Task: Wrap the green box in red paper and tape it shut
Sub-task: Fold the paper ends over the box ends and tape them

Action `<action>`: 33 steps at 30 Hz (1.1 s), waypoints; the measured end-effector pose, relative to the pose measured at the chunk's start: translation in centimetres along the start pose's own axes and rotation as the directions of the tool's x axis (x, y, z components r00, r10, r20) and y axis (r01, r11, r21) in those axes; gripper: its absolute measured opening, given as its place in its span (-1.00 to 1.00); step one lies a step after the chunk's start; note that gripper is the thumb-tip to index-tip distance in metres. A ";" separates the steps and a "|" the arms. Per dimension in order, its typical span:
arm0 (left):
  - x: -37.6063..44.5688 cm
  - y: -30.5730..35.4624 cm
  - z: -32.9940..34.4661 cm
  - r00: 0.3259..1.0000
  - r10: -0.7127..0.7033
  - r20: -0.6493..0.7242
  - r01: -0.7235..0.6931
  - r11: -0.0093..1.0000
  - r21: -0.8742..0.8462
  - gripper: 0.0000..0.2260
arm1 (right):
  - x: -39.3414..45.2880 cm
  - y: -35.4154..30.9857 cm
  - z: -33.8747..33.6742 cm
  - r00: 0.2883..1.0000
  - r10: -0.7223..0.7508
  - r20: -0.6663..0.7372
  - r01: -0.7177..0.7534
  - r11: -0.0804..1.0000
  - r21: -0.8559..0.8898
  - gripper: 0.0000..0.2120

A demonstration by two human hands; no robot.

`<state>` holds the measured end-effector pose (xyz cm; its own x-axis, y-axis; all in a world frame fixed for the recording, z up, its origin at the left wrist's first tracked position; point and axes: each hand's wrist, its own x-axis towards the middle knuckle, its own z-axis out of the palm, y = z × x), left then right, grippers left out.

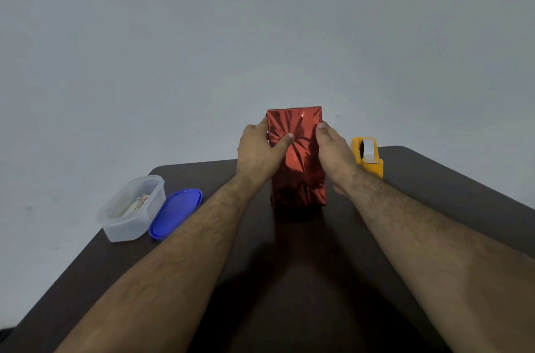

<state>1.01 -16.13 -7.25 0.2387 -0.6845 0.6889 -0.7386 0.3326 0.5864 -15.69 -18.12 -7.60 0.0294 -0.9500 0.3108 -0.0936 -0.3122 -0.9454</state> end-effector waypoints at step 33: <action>-4.6 -1.0 1.3 0.706 -0.618 0.346 0.698 0.524 -0.487 -0.78 | 0.7 4.1 0.3 0.860 0.410 0.305 -0.461 0.880 0.116 -0.60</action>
<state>-0.16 -14.13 -11.57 0.4070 -0.9131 -0.0239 0.0866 0.0125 0.9962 -15.76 -20.05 -11.31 0.2907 -0.9449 -0.1502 0.0196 0.1628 -0.9865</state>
